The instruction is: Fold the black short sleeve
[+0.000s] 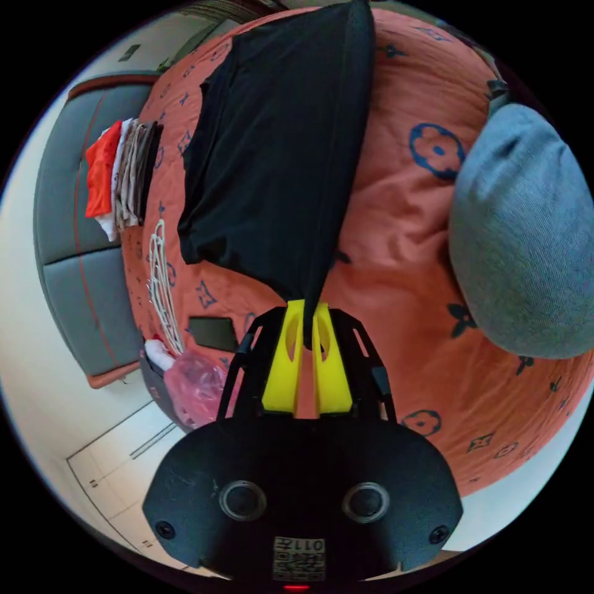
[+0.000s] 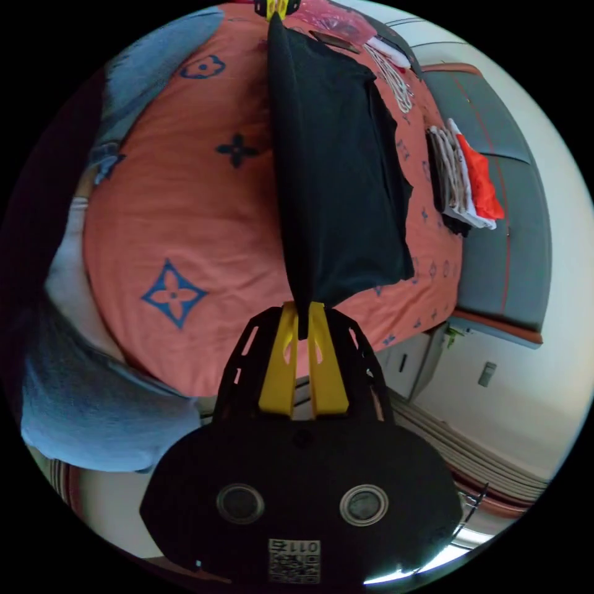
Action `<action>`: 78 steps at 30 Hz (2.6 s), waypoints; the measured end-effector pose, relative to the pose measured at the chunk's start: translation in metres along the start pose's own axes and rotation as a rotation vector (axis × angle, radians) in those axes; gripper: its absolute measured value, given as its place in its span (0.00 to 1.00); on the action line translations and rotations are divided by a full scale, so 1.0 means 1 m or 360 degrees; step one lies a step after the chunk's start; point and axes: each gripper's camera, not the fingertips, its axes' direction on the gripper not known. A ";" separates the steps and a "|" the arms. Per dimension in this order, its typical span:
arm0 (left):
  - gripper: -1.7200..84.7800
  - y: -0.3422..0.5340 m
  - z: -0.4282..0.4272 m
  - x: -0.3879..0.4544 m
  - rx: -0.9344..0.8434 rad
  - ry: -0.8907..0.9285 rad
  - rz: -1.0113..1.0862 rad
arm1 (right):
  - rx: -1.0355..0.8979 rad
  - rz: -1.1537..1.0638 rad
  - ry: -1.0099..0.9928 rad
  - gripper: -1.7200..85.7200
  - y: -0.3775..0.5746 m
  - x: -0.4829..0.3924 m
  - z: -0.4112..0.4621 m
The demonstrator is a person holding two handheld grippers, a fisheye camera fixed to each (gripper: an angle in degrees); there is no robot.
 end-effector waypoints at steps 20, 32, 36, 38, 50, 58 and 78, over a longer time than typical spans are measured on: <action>0.02 0.047 0.169 -0.168 0.0729 0.0951 -0.0923 | 0.0744 0.0772 -0.1329 0.03 0.004 0.265 0.167; 0.02 0.053 0.339 -0.258 0.0705 0.1174 -0.1100 | 0.0563 0.0849 -0.1465 0.02 -0.026 0.357 0.316; 0.02 0.102 0.364 -0.282 0.0884 0.1129 -0.1547 | 0.0525 0.1238 -0.1109 0.02 0.008 0.382 0.325; 0.02 0.107 0.362 -0.274 0.1059 0.1182 -0.1360 | 0.0658 0.1022 -0.1121 0.02 0.009 0.366 0.311; 0.02 0.062 0.429 -0.249 0.0883 0.1426 -0.1231 | 0.0626 0.1088 -0.1603 0.02 -0.029 0.351 0.391; 0.02 0.188 0.447 -0.240 0.0897 0.1163 -0.1770 | 0.0732 0.1517 -0.1257 0.02 0.072 0.330 0.387; 0.02 0.216 0.391 -0.144 0.0922 0.1358 -0.1693 | 0.1080 0.1560 -0.1729 0.02 0.160 0.091 0.358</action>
